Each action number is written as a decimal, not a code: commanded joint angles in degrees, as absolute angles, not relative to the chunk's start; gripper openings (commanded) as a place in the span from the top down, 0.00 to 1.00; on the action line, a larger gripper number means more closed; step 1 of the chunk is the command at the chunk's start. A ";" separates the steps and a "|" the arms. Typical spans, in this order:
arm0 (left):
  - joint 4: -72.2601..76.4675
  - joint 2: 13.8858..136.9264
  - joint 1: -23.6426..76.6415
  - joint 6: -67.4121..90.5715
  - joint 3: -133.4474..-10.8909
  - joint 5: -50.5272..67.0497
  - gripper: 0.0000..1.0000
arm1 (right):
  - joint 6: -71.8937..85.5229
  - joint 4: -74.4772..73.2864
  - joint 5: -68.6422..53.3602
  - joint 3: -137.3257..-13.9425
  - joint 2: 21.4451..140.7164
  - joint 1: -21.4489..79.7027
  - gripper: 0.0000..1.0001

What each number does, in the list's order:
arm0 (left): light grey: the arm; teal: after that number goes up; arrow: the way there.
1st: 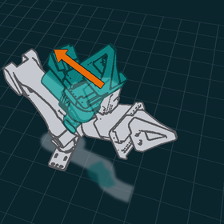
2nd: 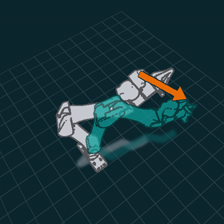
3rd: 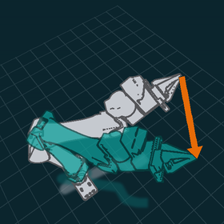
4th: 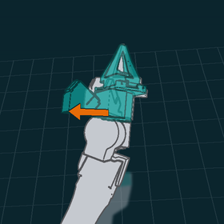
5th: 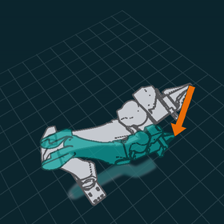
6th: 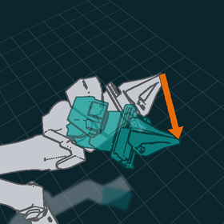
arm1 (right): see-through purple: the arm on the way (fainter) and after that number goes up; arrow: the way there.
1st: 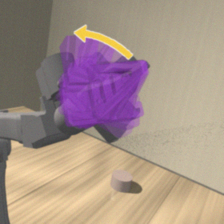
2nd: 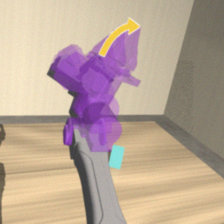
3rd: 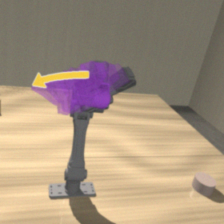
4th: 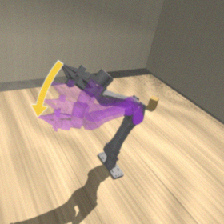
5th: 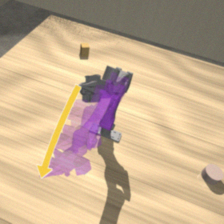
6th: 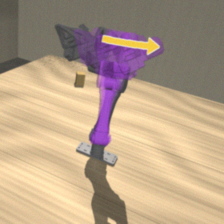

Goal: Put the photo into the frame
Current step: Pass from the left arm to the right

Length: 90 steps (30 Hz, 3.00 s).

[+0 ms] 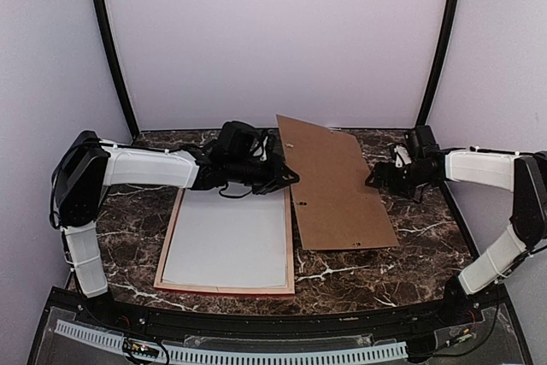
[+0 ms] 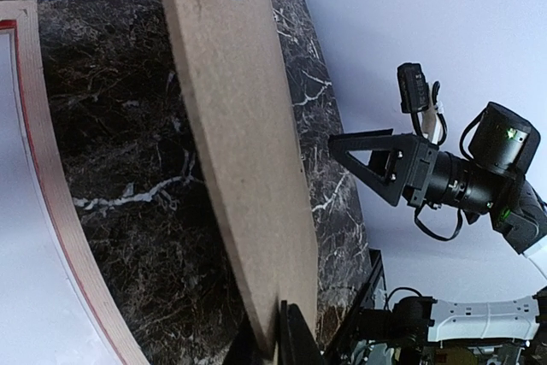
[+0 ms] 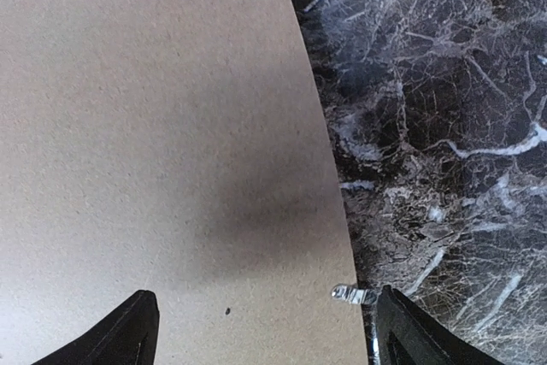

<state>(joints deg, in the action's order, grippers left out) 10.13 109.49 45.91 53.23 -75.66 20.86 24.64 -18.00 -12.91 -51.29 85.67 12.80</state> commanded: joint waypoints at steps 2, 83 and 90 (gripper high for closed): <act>14.12 100.94 43.79 50.54 -70.96 29.96 1.00 | 22.24 -16.35 -15.58 -51.27 81.56 11.80 0.11; 38.53 80.04 32.43 64.92 -31.67 38.72 1.00 | 46.80 33.88 -68.01 -31.05 77.43 14.49 0.73; 41.68 80.52 32.35 66.15 -31.40 39.92 1.00 | 47.23 34.45 -69.57 -31.99 76.32 16.13 0.72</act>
